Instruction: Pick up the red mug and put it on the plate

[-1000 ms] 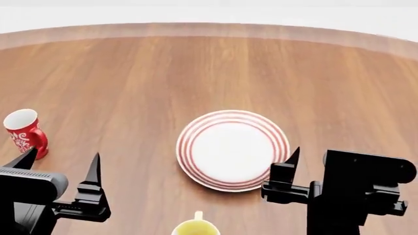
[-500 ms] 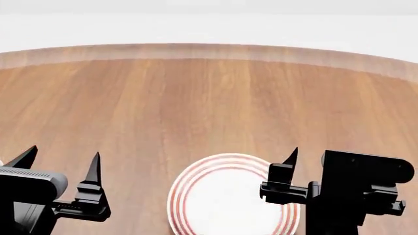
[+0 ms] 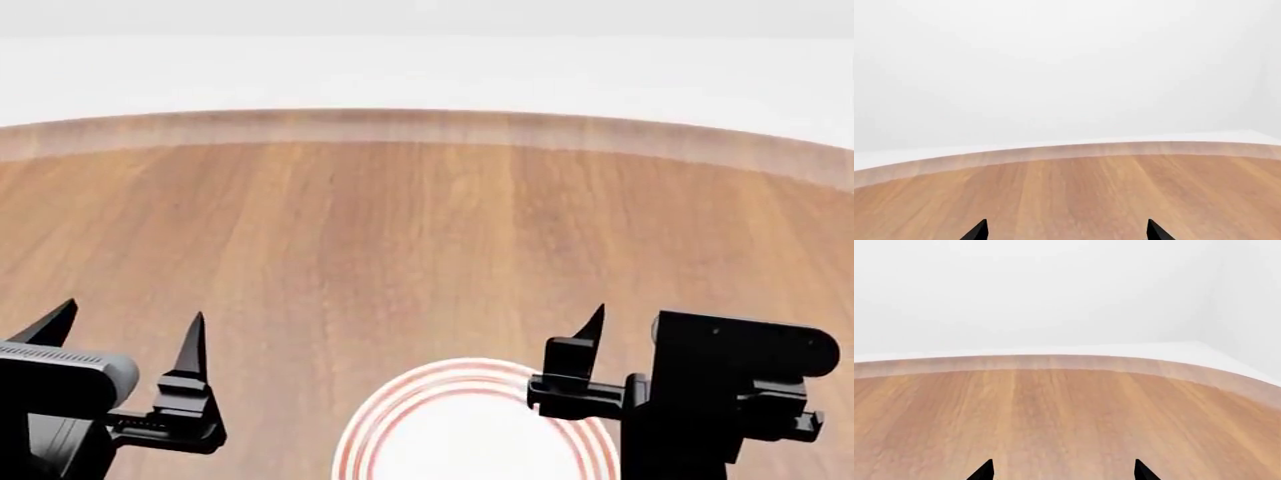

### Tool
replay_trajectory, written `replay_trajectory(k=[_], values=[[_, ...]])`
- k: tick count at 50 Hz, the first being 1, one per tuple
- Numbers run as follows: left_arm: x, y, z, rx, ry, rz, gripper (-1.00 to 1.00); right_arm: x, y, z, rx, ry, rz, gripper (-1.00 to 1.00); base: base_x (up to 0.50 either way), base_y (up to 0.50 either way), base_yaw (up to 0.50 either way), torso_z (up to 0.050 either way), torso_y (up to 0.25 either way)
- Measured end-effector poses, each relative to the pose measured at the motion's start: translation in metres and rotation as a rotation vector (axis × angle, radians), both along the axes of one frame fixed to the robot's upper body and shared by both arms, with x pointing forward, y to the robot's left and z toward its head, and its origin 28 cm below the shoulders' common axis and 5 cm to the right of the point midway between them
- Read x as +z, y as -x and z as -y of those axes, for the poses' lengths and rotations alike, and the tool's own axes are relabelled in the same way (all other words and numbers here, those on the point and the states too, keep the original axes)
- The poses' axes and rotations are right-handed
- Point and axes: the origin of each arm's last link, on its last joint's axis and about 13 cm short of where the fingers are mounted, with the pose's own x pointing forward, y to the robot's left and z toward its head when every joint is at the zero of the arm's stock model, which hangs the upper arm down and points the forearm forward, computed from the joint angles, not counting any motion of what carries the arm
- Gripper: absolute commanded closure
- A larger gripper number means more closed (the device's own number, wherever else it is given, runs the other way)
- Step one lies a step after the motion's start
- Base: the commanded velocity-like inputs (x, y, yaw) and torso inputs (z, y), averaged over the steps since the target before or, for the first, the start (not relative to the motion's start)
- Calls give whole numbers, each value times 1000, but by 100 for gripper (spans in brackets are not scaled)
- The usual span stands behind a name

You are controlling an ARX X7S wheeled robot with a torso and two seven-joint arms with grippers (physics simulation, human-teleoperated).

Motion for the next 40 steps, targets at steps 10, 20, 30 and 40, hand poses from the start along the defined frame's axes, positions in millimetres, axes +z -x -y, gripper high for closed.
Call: replay_trajectory(k=[10,20,30,40], values=[[-2,-3,-2,89,4,-21,-100,-2,0,0,0,0,-2,-100,0,0,0,0,0],[-9,-9,-13,325,63,-64,-100,-4,-1,0,0,-1,-7,-100,0,0,0,0,0],[-13,-16,-22,583,133,-110,-100,-5,-1,-1,2,-3,-9,-100,0,0,0,0,0],[-19,-21,-27,740,193,-154,-100,-7,-2,-2,4,-4,-13,-100,0,0,0,0,0]])
